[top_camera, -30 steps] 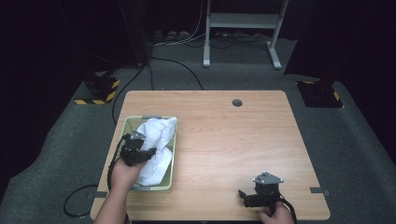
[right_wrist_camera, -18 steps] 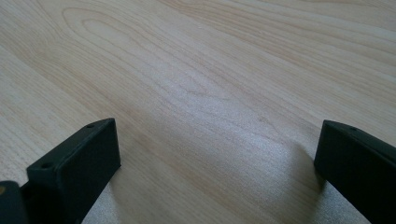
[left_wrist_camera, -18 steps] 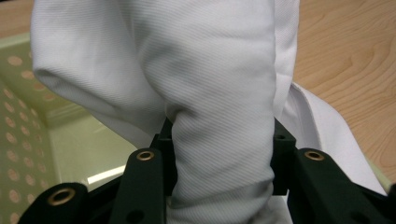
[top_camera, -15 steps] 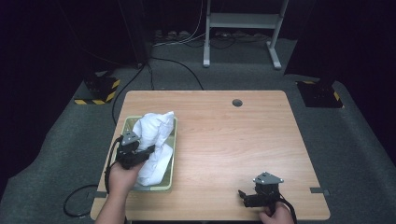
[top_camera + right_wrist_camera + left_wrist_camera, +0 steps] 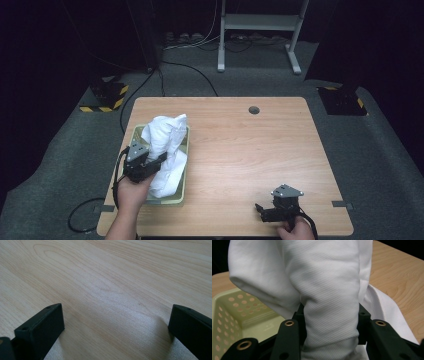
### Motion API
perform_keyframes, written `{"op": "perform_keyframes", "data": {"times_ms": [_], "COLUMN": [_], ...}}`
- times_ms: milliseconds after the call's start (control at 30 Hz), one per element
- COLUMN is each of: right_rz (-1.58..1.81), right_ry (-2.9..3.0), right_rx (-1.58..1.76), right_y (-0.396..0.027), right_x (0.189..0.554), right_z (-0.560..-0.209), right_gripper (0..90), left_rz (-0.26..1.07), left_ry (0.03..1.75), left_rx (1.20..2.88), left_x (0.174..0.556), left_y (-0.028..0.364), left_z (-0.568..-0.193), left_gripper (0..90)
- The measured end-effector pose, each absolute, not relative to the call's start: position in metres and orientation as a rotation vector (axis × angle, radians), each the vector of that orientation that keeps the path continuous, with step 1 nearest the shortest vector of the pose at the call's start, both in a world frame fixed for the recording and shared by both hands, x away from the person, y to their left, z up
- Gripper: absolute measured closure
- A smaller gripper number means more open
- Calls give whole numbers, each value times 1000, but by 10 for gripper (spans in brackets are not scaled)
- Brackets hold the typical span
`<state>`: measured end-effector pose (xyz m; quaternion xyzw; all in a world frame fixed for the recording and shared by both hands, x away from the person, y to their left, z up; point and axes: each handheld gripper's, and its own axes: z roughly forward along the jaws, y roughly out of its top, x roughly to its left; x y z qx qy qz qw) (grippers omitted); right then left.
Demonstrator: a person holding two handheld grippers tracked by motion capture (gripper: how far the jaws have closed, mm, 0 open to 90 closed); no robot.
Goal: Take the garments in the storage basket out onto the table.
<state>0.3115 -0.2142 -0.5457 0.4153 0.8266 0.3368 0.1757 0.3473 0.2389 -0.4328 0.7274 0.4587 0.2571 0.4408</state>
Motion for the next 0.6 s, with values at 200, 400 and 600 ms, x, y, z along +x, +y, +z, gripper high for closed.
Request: {"op": "perform_keyframes", "data": {"times_ms": [200, 400, 600], "right_rz": [954, 954, 954], "right_ry": [2341, 2341, 2341], "right_rx": [1176, 1176, 1177], "right_y": [-214, -214, -214], "right_x": [312, 311, 311], "right_z": [-546, -546, -546], "right_gripper": [0, 0, 0], "left_rz": [655, 687, 725], "left_ry": [1111, 1084, 1053], "left_rx": [1772, 1739, 1703], "left_x": [342, 337, 332], "left_y": [237, 235, 233], "left_z": [-427, -421, -415], "left_gripper": [603, 602, 601]}}
